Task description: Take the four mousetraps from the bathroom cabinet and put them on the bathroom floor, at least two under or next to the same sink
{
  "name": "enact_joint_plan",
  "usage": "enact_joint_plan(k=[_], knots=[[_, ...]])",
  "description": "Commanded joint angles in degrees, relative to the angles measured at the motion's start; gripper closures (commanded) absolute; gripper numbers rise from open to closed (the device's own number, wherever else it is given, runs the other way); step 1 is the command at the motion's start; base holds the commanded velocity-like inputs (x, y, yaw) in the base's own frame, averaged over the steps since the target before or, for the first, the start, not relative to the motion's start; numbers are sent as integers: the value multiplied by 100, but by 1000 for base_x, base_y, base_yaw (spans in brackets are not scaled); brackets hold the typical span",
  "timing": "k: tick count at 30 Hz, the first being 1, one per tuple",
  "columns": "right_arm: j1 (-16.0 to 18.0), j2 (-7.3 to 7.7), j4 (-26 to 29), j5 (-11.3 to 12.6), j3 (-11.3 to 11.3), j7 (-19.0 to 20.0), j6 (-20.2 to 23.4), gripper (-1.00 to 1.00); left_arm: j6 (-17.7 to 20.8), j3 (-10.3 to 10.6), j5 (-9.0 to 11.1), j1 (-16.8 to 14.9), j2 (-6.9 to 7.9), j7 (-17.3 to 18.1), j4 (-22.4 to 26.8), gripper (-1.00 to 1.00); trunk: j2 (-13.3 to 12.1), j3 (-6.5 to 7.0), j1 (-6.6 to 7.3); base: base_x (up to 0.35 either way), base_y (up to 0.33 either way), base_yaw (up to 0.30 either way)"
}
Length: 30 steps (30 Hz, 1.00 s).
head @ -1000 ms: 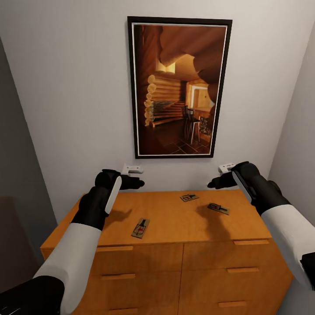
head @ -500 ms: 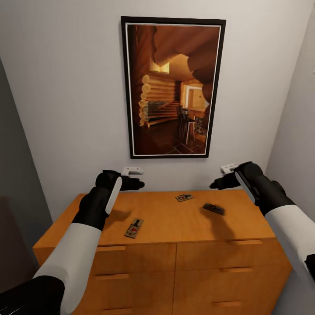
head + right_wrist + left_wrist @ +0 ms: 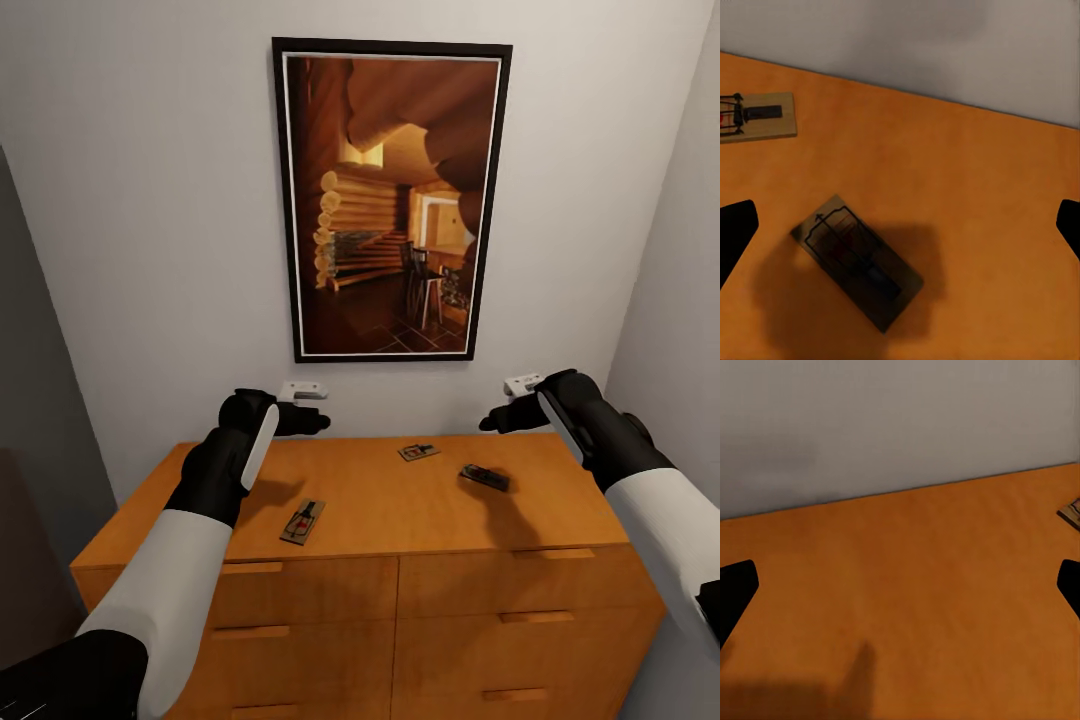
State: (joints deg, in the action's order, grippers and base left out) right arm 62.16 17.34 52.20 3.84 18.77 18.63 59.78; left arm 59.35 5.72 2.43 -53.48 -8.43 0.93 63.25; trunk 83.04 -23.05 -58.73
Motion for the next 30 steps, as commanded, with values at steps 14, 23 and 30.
enact_joint_plan(k=[14, 23, 30], knots=[[6, -35, -2, -51, 21, -34, 22, -100, 20, -1, 21, -5, -1, -6, 2, -100, 4, 9, 0, 0, -1, 71], [6, -27, -7, -59, 15, -35, 22, -100, 16, -1, 21, -5, -1, -9, -1, -100, 4, 42, 0, 0, 0, 229], [6, -26, -8, -56, 19, -35, 22, -100, 15, -1, 21, -5, -1, -13, -4, -100, 4, 64, 0, 0, 0, 250]])
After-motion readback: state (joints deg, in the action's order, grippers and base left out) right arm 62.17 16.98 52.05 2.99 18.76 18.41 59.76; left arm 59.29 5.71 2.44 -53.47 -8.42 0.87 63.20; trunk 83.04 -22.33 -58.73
